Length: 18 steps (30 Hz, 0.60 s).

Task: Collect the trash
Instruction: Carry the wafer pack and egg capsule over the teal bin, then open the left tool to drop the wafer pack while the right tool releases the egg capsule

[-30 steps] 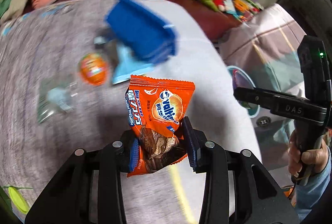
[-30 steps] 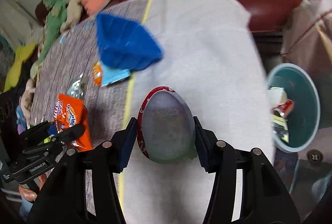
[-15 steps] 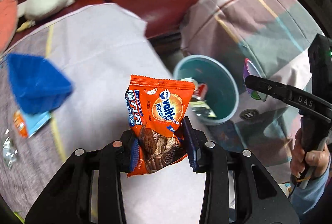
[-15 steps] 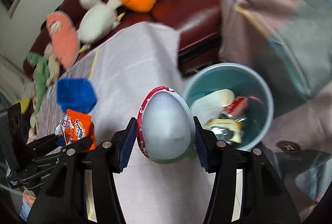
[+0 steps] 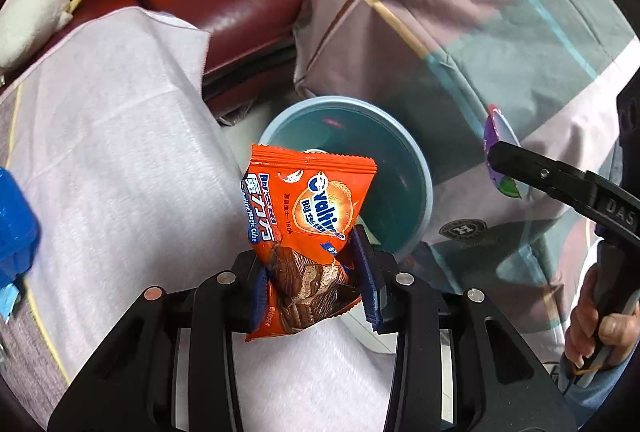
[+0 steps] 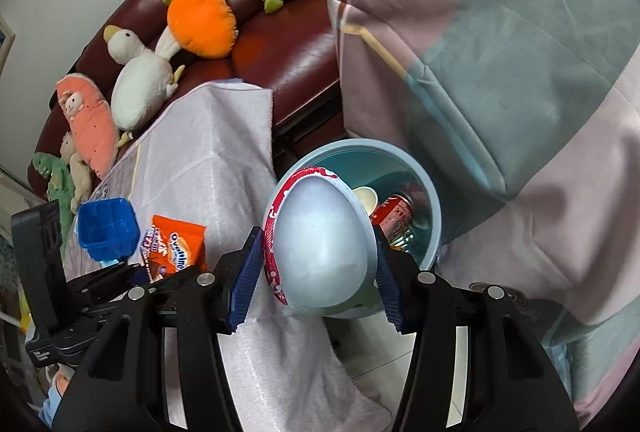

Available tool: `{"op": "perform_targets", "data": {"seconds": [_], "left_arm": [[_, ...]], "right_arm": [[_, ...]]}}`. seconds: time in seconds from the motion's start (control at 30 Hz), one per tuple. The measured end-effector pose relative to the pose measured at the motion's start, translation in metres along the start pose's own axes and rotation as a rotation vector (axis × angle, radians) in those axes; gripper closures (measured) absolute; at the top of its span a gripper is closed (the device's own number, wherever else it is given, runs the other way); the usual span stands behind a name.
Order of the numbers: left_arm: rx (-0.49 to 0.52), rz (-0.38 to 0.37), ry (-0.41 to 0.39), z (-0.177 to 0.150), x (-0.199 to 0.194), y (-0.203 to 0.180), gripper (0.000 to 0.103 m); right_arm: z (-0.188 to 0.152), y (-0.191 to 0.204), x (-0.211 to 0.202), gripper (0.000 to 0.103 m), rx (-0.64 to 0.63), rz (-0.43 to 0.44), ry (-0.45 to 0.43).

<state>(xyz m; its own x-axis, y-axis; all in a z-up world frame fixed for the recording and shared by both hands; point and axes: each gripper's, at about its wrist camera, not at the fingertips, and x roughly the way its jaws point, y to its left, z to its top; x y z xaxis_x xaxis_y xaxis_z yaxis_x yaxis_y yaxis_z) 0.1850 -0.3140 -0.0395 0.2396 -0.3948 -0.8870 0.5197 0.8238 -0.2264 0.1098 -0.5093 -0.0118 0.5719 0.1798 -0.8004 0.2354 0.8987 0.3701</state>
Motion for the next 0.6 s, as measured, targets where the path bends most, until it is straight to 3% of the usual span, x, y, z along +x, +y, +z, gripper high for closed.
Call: {"op": "perform_targets", "data": {"seconds": [0.3, 0.43, 0.53, 0.6], "left_arm": [[0.002, -0.022, 0.044, 0.014, 0.036, -0.004, 0.061], [0.001, -0.044, 0.046, 0.018, 0.045, -0.006, 0.046], [0.006, -0.028, 0.037, 0.019, 0.047, -0.008, 0.021], [0.007, -0.024, 0.027, 0.018, 0.046, -0.006, 0.02]], "right_arm": [[0.011, -0.012, 0.014, 0.052, 0.012, -0.016, 0.016], [0.013, -0.013, 0.017, 0.052, 0.017, -0.028, 0.02], [0.014, -0.014, 0.018, 0.052, 0.021, -0.036, 0.02], [0.014, -0.014, 0.019, 0.052, 0.021, -0.041, 0.023]]}}
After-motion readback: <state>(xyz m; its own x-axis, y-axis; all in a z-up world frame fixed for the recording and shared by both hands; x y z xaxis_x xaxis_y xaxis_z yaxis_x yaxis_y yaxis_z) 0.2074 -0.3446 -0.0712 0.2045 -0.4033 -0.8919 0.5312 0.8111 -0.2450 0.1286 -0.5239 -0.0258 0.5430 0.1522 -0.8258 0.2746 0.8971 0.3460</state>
